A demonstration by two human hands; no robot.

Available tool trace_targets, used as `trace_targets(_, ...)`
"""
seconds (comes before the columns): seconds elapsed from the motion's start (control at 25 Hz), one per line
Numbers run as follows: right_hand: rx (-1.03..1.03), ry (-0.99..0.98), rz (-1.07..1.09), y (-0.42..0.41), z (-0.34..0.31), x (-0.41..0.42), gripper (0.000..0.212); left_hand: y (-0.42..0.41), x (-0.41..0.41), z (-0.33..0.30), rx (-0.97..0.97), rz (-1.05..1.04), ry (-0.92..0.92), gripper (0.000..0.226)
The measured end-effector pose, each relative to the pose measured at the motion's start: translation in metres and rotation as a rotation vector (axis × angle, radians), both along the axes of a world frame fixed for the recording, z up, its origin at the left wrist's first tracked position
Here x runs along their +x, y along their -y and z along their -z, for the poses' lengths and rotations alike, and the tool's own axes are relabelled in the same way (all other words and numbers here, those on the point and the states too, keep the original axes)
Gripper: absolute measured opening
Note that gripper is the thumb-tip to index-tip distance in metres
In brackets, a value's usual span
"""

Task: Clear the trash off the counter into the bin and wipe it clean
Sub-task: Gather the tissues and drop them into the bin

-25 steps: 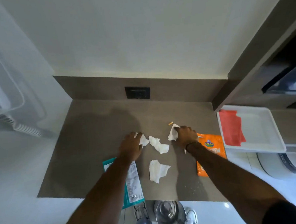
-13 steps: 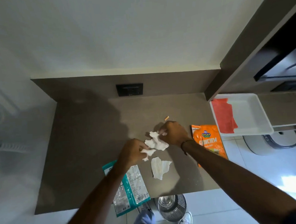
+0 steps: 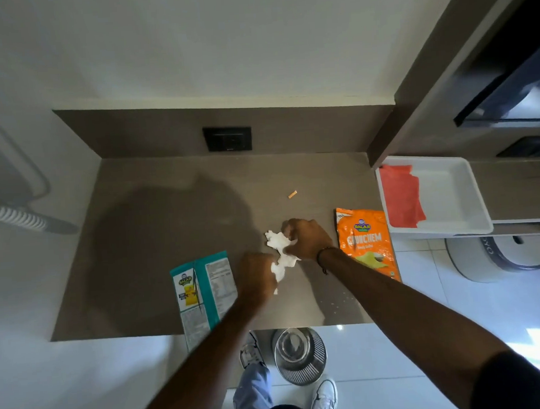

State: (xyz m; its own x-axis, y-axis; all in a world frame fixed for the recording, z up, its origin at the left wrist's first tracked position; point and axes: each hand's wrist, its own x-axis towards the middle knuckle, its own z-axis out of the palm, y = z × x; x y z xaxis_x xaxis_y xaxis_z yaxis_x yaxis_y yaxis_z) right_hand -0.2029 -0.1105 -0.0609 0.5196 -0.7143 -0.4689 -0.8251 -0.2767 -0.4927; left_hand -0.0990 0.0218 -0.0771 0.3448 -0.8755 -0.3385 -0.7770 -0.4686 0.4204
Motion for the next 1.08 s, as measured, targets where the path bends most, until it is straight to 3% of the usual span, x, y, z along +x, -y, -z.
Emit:
trace_targets(0.12, -0.007, 0.096, 0.026, -0.016, -0.007, -0.042, 0.043, -0.006, -0.006, -0.011, 0.014, -0.214, -0.126, 0.026)
trace_targets(0.28, 0.163, 0.243, 0.095, -0.051, -0.019, -0.089, 0.031, -0.025, -0.034, -0.035, -0.062, -0.562, -0.691, 0.031)
trace_targets(0.4, 0.185, 0.218, 0.064, -0.080, -0.023, -0.121, 0.014, -0.047, -0.072, -0.045, 0.026, -0.600, -0.868, 0.020)
trace_targets(0.44, 0.189, 0.202, 0.072, -0.090, -0.023, -0.133, 0.016, -0.056, -0.083, -0.044, 0.052, -0.560, -0.903, 0.019)
trace_targets(0.52, 0.236, 0.214, 0.104, -0.110, -0.013, -0.154, 0.014, -0.075, -0.098, -0.035, 0.078, -0.437, -0.880, 0.027)
trace_targets(0.64, 0.199, 0.199, 0.155, -0.146, 0.020, -0.177, 0.029, -0.098, -0.120, -0.008, 0.076, -0.322, -0.702, 0.027)
trace_targets(0.72, 0.205, 0.137, 0.201, -0.171, 0.054, -0.184, 0.023, -0.108, -0.136, 0.020, 0.090, -0.246, -0.571, 0.024)
trace_targets(0.84, 0.302, 0.039, 0.299, -0.191, 0.125, -0.186, 0.029, -0.118, -0.156, 0.091, 0.119, -0.281, -0.532, 0.032)
trace_targets(0.96, 0.381, -0.002, 0.371, -0.193, 0.205, -0.183, 0.035, -0.122, -0.166, 0.179, 0.141, -0.350, -0.498, 0.010)
trace_targets(1.08, 0.489, -0.041, 0.445, -0.199, 0.294, -0.182, 0.042, -0.133, -0.174, 0.276, 0.120, -0.361, -0.453, 0.026)
